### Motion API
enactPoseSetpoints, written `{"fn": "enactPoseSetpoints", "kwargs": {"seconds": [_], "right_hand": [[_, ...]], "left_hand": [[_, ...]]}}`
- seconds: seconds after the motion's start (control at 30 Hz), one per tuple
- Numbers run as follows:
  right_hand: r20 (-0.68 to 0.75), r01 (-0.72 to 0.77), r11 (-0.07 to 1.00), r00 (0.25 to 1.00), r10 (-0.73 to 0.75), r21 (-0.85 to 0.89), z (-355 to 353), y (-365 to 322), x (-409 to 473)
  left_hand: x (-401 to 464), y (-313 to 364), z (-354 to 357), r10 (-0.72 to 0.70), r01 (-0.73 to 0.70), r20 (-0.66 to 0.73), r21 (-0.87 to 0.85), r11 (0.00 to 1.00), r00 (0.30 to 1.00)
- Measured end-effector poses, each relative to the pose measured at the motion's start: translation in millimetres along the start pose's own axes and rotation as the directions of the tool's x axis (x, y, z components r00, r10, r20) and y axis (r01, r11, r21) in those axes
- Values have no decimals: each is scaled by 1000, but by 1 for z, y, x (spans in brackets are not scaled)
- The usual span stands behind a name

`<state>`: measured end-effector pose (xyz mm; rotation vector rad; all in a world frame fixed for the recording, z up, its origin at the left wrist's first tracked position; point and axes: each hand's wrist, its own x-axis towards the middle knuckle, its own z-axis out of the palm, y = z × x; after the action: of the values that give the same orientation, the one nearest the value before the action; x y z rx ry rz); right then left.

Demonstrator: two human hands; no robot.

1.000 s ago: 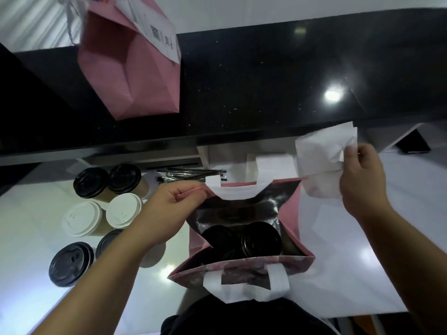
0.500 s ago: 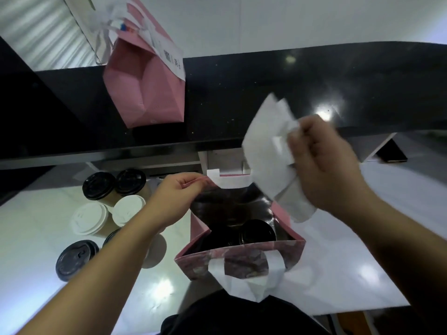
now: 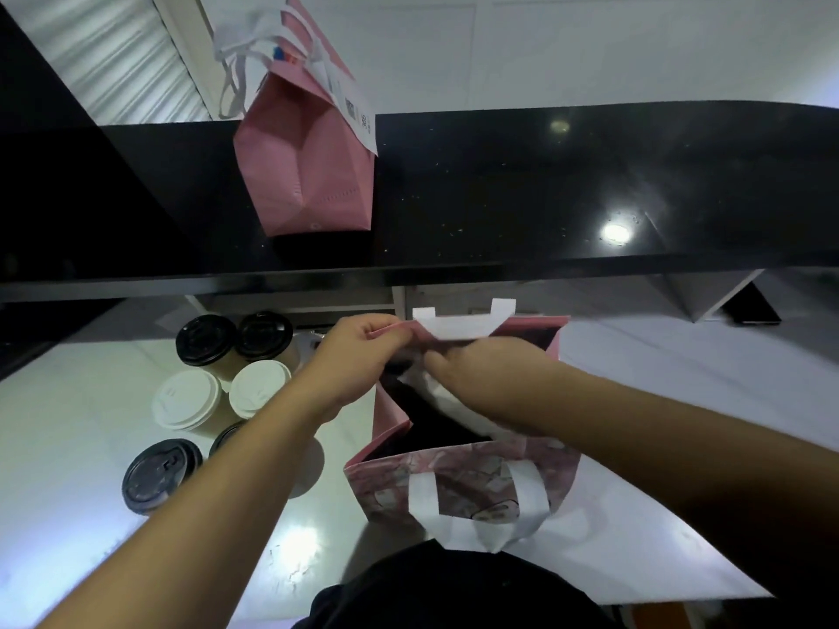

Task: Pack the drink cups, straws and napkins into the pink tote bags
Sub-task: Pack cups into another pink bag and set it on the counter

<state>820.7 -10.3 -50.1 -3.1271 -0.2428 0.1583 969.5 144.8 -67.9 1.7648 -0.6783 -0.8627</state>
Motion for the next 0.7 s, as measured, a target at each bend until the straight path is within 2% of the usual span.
{"fn": "enactPoseSetpoints", "kwargs": {"seconds": [0.07,0.13,0.2,0.3,0.37,0.47,0.6,0.7], "right_hand": [[-128,16,996,991,-27,-90,-2,3,4],[-124,68,994,989,-78,-84,4,-4,2],[36,125,992,992,-124,-21,14,-16,-2],[324,97,991,938,-121,91,24,-22,-6],[435,44,984,893,-116,172,25,-22,-9],[525,-75,959,847,-83,273,15,-24,-12],[496,-145,934,867,-39,327,-12,-25,-12],[405,-211,899,913,42,384,-33,-21,-18]], "left_hand": [[1,-3,-2,-1,1,3,-5,1000,1000],[2,-7,-1,6,-7,-12,-15,1000,1000],[1,-9,1,14,-14,-28,-11,1000,999],[-1,-9,2,38,-38,-10,16,999,999],[-2,-6,1,38,-38,-6,37,999,999],[-4,-3,1,16,-16,2,36,999,1000],[-7,2,0,23,-24,18,65,998,1000],[-10,2,0,25,-26,19,50,998,1000]]}}
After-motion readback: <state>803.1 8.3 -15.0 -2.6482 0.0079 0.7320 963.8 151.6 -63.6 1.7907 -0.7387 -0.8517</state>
